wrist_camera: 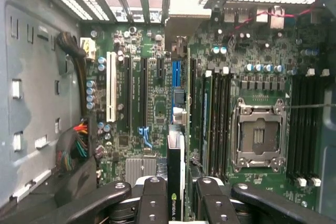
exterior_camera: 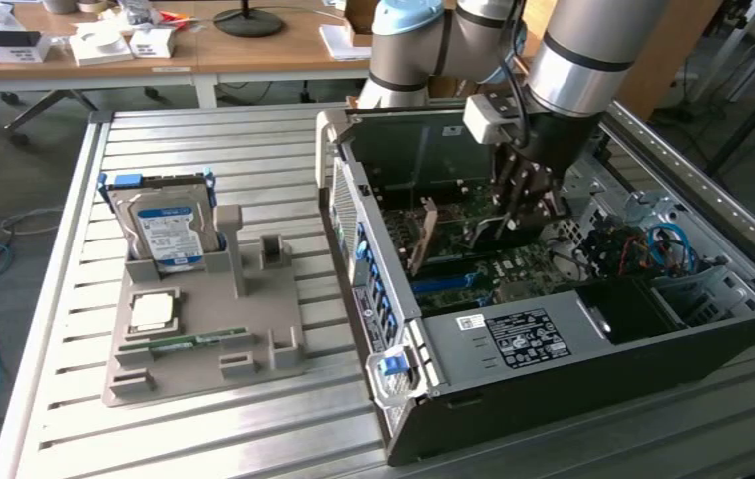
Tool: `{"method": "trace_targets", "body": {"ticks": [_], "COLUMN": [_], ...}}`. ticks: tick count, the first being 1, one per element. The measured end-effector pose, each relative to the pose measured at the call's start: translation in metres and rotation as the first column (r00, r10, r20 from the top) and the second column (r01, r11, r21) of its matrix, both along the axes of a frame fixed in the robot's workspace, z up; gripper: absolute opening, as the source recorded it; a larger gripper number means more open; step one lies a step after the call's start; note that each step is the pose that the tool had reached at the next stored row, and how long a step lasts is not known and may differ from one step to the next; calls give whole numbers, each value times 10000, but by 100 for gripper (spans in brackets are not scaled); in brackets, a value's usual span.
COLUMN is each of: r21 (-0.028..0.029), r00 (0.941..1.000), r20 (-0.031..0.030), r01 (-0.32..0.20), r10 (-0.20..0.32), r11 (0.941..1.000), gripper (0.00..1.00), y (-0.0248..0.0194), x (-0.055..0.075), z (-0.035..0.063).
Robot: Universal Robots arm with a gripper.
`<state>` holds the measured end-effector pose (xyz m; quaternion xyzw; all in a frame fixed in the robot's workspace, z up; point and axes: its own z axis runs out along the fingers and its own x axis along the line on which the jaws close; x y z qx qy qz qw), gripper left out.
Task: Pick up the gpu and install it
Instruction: 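Insert the gpu into the slot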
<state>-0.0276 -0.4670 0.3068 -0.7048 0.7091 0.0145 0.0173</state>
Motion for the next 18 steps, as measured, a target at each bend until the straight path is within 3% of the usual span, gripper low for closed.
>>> {"method": "trace_targets", "body": {"ticks": [8, 18], "r21": [0, -1], "r00": [10000, 10000], "r20": [0, 0], "r01": [10, 10], "r10": [-10, -10], "r11": [10000, 10000], "gripper": [26, 26], "y": [-1, 0], "x": [-25, -25], "z": [-9, -132]}}
